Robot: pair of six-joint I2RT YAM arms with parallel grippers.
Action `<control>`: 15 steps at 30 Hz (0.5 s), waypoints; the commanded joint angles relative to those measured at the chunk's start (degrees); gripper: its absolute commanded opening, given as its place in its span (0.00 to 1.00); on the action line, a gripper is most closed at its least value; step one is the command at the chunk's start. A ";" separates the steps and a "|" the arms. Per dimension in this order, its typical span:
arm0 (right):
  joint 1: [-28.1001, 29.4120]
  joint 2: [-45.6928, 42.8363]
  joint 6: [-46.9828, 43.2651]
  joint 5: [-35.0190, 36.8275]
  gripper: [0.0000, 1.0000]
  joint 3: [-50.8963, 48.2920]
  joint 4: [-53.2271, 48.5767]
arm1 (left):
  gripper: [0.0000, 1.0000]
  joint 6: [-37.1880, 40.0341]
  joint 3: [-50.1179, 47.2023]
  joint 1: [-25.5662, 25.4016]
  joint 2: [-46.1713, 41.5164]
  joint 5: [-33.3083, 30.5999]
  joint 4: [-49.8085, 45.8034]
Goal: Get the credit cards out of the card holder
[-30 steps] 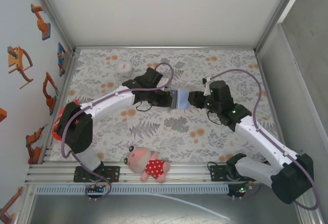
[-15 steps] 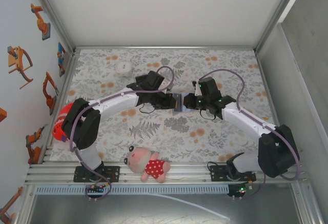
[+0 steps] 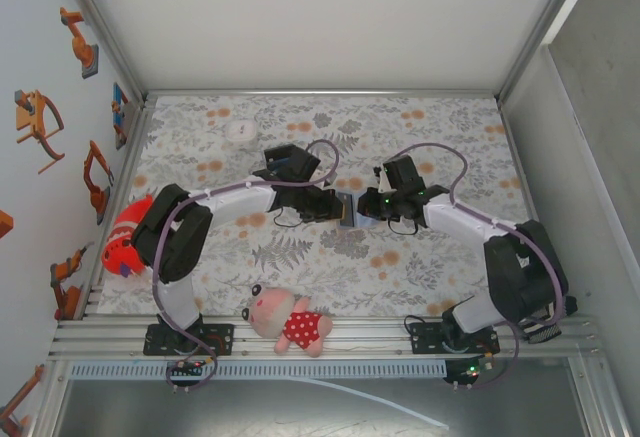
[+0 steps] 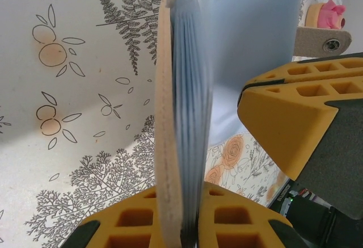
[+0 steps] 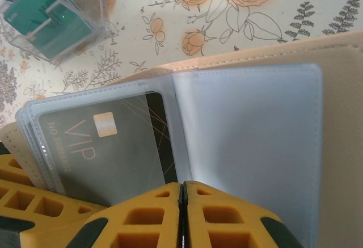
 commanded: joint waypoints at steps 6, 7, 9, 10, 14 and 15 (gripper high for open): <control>-1.36 2.85 1.19 -0.84 0.09 -1.79 1.93 | 0.10 -1.13 -0.80 0.73 1.80 2.38 2.43; -1.45 3.11 1.16 -0.84 0.09 -1.97 2.14 | 0.11 -1.12 -0.84 0.89 2.02 2.39 2.41; -1.63 3.56 1.44 -0.93 0.09 -2.41 2.55 | 0.13 -0.99 -0.91 0.98 2.34 2.48 2.33; -1.70 3.76 1.54 -0.93 0.10 -2.59 2.76 | 0.14 -0.94 -0.96 1.07 2.46 2.52 2.25; -2.00 4.50 1.67 -1.02 0.09 -3.07 3.20 | 0.19 -0.42 -1.09 1.30 3.20 2.44 1.76; -1.98 4.72 1.63 -0.98 0.10 -3.09 3.29 | 0.19 -0.17 -1.06 1.39 3.50 2.41 1.33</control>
